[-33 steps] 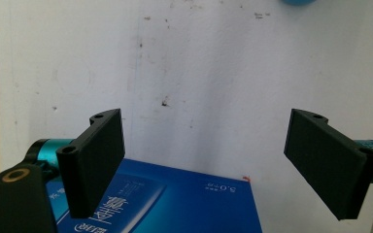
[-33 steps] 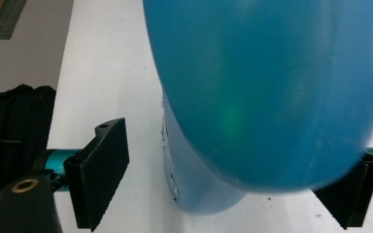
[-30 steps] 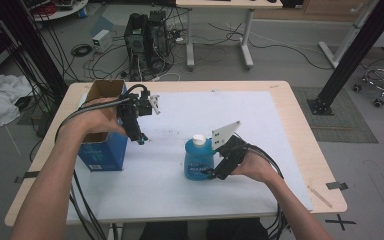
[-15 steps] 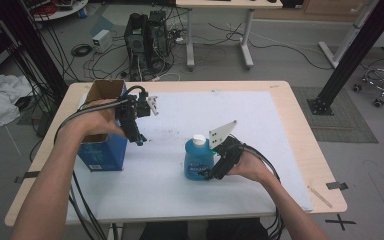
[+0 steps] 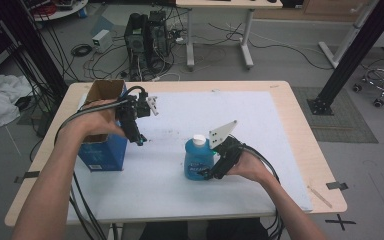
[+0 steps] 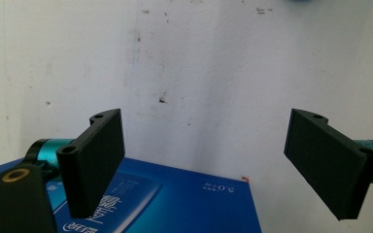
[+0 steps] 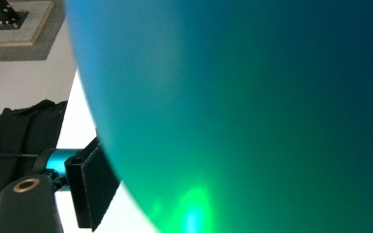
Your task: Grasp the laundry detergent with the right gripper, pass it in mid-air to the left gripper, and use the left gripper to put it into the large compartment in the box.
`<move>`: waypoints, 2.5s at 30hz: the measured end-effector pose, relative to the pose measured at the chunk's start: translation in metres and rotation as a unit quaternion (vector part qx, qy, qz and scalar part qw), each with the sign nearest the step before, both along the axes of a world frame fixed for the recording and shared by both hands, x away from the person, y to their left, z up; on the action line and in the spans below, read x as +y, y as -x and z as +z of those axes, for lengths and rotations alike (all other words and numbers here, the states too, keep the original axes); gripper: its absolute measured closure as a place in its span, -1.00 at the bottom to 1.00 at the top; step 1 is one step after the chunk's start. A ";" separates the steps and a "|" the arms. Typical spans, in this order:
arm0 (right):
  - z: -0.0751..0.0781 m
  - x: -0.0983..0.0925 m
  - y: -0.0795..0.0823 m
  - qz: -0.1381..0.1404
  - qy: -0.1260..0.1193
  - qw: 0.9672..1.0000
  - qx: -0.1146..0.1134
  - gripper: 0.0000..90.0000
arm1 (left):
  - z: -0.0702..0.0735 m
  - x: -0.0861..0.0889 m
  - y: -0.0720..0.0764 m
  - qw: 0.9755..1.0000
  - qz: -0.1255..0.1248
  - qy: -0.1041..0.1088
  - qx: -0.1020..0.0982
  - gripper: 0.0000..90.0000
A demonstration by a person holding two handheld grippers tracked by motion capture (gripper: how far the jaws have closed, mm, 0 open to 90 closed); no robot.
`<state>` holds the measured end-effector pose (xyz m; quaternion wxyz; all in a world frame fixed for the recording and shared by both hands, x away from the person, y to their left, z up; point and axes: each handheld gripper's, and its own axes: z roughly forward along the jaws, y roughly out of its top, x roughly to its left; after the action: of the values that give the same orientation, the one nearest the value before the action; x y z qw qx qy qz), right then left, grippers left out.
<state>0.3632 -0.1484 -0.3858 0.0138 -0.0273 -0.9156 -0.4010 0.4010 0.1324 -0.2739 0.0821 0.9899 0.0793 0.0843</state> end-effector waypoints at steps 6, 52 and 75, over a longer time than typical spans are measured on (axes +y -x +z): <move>0.000 0.000 -0.001 0.007 -0.009 1.000 -0.009 -0.64 | 0.000 0.000 0.000 1.000 0.001 0.001 0.001 -0.67; -0.002 0.001 -0.005 0.007 -0.015 1.000 -0.005 -0.20 | -0.002 0.000 0.001 1.000 -0.006 -0.004 0.000 -0.67; -0.003 0.000 -0.006 0.011 -0.024 1.000 -0.001 -0.03 | -0.001 0.000 0.002 1.000 -0.008 0.003 0.008 -0.67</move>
<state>0.3692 -0.1482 -0.3888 0.0180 -0.0162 -0.9060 -0.4226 0.3989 0.1324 -0.2749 0.0855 0.9908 0.0719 0.0758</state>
